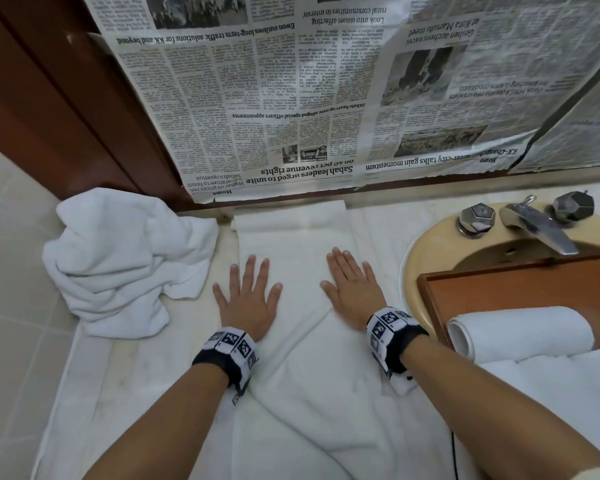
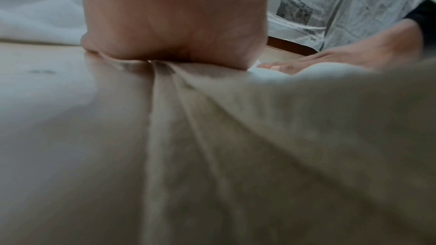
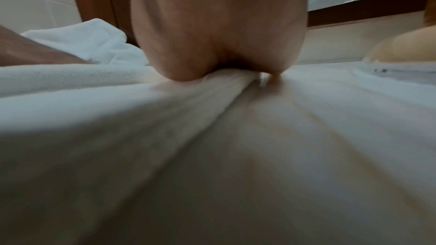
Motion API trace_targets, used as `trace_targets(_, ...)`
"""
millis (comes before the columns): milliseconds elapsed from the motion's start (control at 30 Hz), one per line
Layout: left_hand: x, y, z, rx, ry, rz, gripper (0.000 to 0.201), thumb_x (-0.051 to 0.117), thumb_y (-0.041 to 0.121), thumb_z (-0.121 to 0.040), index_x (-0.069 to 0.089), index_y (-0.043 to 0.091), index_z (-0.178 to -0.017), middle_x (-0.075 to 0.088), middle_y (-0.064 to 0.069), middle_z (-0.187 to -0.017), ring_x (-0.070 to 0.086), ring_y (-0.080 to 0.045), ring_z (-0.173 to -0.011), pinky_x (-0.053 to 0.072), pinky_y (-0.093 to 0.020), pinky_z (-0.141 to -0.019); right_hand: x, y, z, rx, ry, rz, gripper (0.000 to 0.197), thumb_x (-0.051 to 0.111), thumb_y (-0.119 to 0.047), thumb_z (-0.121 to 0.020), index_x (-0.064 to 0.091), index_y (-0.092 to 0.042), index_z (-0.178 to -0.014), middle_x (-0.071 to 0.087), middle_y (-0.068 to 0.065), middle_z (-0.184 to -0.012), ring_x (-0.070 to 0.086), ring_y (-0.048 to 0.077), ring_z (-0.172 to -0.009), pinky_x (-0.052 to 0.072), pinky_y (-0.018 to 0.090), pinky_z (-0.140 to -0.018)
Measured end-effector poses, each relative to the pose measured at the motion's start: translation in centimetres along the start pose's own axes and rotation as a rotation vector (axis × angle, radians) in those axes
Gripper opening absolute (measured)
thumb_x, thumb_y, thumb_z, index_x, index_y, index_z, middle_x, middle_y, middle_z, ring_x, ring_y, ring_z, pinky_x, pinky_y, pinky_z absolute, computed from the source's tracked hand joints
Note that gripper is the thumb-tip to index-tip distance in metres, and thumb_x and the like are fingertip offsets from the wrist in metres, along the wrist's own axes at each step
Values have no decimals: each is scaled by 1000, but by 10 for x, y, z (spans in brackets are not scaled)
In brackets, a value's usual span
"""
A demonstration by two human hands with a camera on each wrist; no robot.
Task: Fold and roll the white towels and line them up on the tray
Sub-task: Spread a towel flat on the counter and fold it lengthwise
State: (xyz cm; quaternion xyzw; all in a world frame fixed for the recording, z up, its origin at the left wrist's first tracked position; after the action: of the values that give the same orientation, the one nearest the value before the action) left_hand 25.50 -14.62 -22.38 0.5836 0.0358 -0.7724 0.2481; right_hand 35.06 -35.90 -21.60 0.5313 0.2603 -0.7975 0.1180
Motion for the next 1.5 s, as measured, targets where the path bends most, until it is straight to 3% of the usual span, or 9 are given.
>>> trace_targets(267,-3,-4,69,70,15,141,57,21,56,-103,4,46,-157,-5,20,-165,-8,-20,-153,0,-58,-120,3,-2,79,13,127,-189,59,28,-39,-107,9,-22,-159,1,-7,-166,2,14,-153,4,40,-124)
trace_targets(500,17,-17,121,103,5,103,54,22,51,-105,10,43,-157,-4,18,-166,-7,-18,-154,1,-56,-121,35,-4,144,30,30,-9,77,-6,-50,-89,12,-24,-159,1,-9,-166,1,14,-153,5,40,-122)
trace_targets(633,10,-18,134,138,72,160,51,40,48,-99,45,31,-146,31,4,-160,21,-27,-150,21,-57,-117,37,3,178,66,68,-164,51,31,-31,-105,32,-21,-154,19,-8,-164,19,14,-150,14,36,-122)
trace_targets(700,7,-13,145,302,130,195,51,42,51,-88,64,27,-127,58,1,-138,51,-31,-129,41,-51,-104,39,5,196,27,109,-248,45,46,-15,-98,50,-16,-143,37,-3,-156,38,20,-139,29,36,-115)
trace_targets(767,9,-4,158,397,70,167,58,36,56,-81,68,29,-121,67,5,-123,59,-27,-114,44,-42,-96,40,3,212,26,108,-280,40,51,-7,-91,59,-12,-130,49,-1,-141,50,25,-122,41,38,-102)
trace_targets(867,12,9,170,406,-56,-23,63,29,60,-82,59,34,-132,58,10,-133,49,-23,-120,35,-38,-98,40,-6,229,134,59,-286,32,54,-17,-92,58,-14,-124,53,-1,-124,52,23,-112,44,36,-94)
trace_targets(1033,9,11,178,417,-34,-95,34,46,36,-98,58,37,-130,60,12,-128,43,-21,-124,27,-40,-98,36,-20,252,313,45,-322,12,54,-23,-91,61,-17,-100,65,3,-101,59,24,-98,44,32,-78)
trace_targets(1167,-3,1,188,452,73,-11,26,51,34,-97,67,37,-118,64,12,-117,46,-20,-119,27,-38,-95,20,-48,287,273,176,-407,15,57,-27,-88,52,-23,-75,58,-6,-72,54,17,-70,41,33,-62)
trace_targets(1500,12,-63,215,511,70,274,15,67,16,-89,74,27,-96,59,11,-101,49,-20,-102,45,-40,-87,23,-161,341,20,65,-367,17,54,-40,-89,51,-24,-84,52,-6,-68,46,12,-60,36,29,-57)
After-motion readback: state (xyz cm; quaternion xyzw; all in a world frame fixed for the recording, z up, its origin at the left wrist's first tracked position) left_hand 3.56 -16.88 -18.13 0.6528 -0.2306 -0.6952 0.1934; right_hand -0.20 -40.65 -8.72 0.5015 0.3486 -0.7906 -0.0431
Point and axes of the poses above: each hand's wrist, its own z-axis away from the middle knuckle, its own x-axis out of the palm, y = z × x, the point moved 1 cm from there along -z, towards the middle knuckle
